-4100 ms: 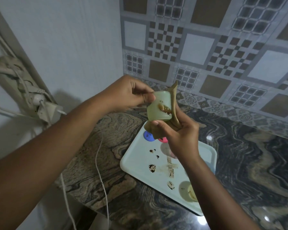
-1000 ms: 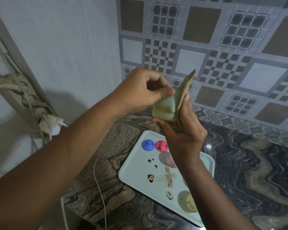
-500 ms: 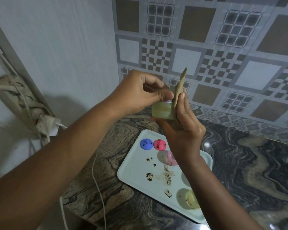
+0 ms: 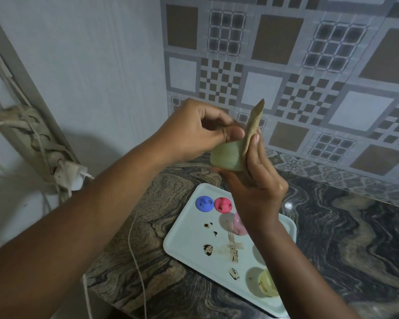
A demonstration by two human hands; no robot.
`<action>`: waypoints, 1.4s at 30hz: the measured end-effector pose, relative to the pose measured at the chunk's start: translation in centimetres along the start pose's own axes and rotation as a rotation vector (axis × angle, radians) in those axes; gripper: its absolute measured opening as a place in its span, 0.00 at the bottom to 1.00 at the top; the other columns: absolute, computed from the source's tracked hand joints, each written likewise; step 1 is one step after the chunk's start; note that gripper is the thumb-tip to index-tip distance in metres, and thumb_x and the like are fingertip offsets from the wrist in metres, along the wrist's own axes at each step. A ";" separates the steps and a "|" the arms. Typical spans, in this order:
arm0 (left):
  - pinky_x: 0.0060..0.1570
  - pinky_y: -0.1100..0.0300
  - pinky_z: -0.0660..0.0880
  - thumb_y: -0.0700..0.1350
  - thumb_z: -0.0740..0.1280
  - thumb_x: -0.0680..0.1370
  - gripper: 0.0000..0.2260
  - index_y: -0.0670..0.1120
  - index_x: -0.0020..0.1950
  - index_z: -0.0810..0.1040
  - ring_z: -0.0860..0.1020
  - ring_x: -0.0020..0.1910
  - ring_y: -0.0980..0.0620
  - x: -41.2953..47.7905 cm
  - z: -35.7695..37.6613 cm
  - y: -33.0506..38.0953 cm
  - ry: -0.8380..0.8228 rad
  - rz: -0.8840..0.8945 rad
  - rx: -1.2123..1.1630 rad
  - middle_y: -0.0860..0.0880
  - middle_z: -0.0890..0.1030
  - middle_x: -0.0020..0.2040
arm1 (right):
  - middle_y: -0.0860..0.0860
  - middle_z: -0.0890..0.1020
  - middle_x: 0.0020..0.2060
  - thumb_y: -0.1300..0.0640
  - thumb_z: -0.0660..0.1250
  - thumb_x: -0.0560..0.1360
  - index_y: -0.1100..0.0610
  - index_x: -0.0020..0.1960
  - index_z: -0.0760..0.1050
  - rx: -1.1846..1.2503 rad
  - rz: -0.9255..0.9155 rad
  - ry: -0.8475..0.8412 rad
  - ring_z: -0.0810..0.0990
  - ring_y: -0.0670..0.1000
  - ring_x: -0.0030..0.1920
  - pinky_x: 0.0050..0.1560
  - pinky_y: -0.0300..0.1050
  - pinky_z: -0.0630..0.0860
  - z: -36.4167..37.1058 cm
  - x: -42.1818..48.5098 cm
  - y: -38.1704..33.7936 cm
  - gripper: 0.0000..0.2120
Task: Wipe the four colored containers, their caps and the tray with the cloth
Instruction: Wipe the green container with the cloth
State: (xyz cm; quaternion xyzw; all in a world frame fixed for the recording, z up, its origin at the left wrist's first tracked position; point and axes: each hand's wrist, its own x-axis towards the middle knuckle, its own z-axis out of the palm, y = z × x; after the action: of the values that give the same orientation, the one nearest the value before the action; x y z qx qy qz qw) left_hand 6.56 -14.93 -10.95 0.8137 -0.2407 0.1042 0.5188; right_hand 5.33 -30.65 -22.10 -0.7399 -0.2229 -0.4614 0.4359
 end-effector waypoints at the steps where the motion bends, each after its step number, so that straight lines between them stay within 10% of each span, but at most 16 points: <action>1: 0.49 0.67 0.78 0.53 0.72 0.71 0.09 0.54 0.49 0.84 0.83 0.50 0.62 -0.1 -0.3 -0.1 -0.004 -0.031 -0.048 0.61 0.85 0.45 | 0.69 0.76 0.67 0.50 0.78 0.72 0.73 0.69 0.71 0.018 -0.001 0.012 0.78 0.60 0.67 0.69 0.37 0.74 -0.1 0.1 0.1 0.36; 13: 0.54 0.52 0.82 0.55 0.75 0.69 0.12 0.51 0.49 0.86 0.85 0.49 0.56 0.1 0.0 0.3 0.051 -0.038 -0.032 0.54 0.87 0.47 | 0.68 0.75 0.69 0.52 0.81 0.70 0.70 0.70 0.71 -0.002 0.004 0.012 0.77 0.58 0.70 0.68 0.37 0.75 -0.1 0.8 -0.2 0.37; 19: 0.54 0.47 0.82 0.49 0.72 0.70 0.09 0.50 0.50 0.84 0.85 0.52 0.51 0.7 -0.8 0.0 0.040 -0.079 -0.175 0.50 0.87 0.48 | 0.69 0.74 0.69 0.47 0.75 0.75 0.68 0.73 0.65 0.103 0.023 0.051 0.78 0.65 0.69 0.65 0.54 0.80 -0.5 1.5 0.0 0.38; 25: 0.47 0.64 0.79 0.47 0.74 0.73 0.04 0.53 0.46 0.82 0.82 0.45 0.61 1.0 -0.1 0.3 0.001 -0.001 -0.044 0.60 0.84 0.41 | 0.71 0.74 0.68 0.51 0.80 0.71 0.73 0.69 0.71 0.005 -0.016 0.005 0.77 0.62 0.70 0.70 0.40 0.75 -0.3 1.2 0.3 0.38; 32: 0.54 0.48 0.81 0.44 0.70 0.75 0.07 0.47 0.52 0.83 0.83 0.55 0.50 0.6 -0.8 -1.0 -0.006 -0.146 -0.299 0.49 0.86 0.52 | 0.65 0.75 0.70 0.45 0.76 0.75 0.63 0.76 0.64 0.209 0.089 0.006 0.80 0.68 0.65 0.56 0.67 0.82 -0.4 1.0 0.9 0.39; 39: 0.50 0.64 0.78 0.43 0.75 0.74 0.05 0.50 0.49 0.82 0.82 0.46 0.60 1.0 0.0 -0.3 0.026 0.031 0.019 0.55 0.84 0.45 | 0.68 0.74 0.70 0.50 0.82 0.68 0.68 0.72 0.69 -0.014 -0.003 -0.021 0.75 0.58 0.71 0.69 0.38 0.75 -0.4 1.4 0.2 0.41; 42: 0.50 0.68 0.77 0.47 0.74 0.74 0.09 0.50 0.53 0.83 0.82 0.49 0.62 0.7 0.1 0.4 0.055 0.062 0.020 0.56 0.84 0.49 | 0.68 0.75 0.68 0.48 0.80 0.70 0.72 0.71 0.69 0.037 -0.001 0.012 0.77 0.63 0.69 0.69 0.46 0.77 -0.5 1.2 0.3 0.41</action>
State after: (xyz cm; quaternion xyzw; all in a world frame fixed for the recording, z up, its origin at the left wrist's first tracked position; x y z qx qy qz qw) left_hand 6.94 -15.36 -10.42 0.8077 -0.2503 0.1450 0.5138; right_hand 5.86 -31.27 -21.09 -0.7288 -0.2293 -0.4618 0.4506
